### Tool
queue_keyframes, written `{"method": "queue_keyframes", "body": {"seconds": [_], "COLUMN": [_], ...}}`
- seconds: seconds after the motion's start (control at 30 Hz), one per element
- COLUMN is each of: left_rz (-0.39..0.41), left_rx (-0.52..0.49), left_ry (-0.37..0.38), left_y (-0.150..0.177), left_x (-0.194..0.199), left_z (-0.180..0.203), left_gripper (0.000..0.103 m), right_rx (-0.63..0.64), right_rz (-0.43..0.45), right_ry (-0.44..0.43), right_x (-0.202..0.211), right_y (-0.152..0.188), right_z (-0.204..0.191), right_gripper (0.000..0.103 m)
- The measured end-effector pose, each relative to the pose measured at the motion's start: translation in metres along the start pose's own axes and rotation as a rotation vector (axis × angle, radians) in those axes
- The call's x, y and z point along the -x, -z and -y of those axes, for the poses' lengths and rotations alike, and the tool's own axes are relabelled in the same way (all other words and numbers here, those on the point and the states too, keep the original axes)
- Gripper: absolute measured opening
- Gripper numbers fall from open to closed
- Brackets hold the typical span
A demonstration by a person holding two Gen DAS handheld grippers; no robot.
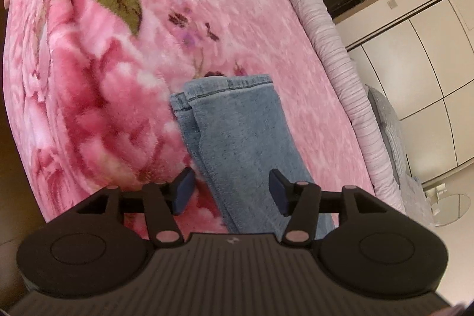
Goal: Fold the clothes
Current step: 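Grasp the jeans leg hem with the left gripper and fold it toward the waistband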
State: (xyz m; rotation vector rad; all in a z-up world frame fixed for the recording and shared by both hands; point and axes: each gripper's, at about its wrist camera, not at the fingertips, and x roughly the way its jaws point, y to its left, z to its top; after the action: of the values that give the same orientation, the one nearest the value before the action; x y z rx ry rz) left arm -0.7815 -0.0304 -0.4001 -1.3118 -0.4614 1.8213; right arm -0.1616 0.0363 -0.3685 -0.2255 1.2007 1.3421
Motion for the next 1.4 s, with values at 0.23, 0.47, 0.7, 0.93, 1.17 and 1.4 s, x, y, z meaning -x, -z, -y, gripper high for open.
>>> {"method": "queue_keyframes", "body": {"seconds": [0.23, 0.47, 0.7, 0.93, 1.17, 1.4], "left_rz": [0.071, 0.117, 0.109, -0.258, -0.523, -0.375], "left_rx": [0.024, -0.217, -0.701, -1.02, -1.111, -1.102], "left_ry": [0.027, -0.01, 0.167, 0.411, 0.46, 0.281], "left_y": [0.009, 0.014, 0.084, 0.235, 0.267, 0.195], "left_x": [-0.005, 0.002, 0.032, 0.014, 0.015, 0.005], "left_z": [0.001, 0.043, 0.166, 0.227, 0.227, 0.21], "left_gripper": [0.038, 0.01, 0.009, 0.02, 0.02, 0.019], "right_rx": [-0.024, 0.107, 0.129, 0.059, -0.03, -0.169], "right_rz": [-0.023, 0.062, 0.16, 0.201, 0.19, 0.027], "right_ry": [-0.054, -0.043, 0.003, -0.007, -0.065, -0.368], "right_x": [0.003, 0.025, 0.048, 0.063, 0.072, 0.045], "right_y": [-0.008, -0.011, -0.021, -0.038, -0.041, -0.027], "right_z": [0.009, 0.016, 0.048, 0.073, 0.081, 0.053], "right_gripper": [0.03, 0.03, 0.03, 0.03, 0.03, 0.03]}}
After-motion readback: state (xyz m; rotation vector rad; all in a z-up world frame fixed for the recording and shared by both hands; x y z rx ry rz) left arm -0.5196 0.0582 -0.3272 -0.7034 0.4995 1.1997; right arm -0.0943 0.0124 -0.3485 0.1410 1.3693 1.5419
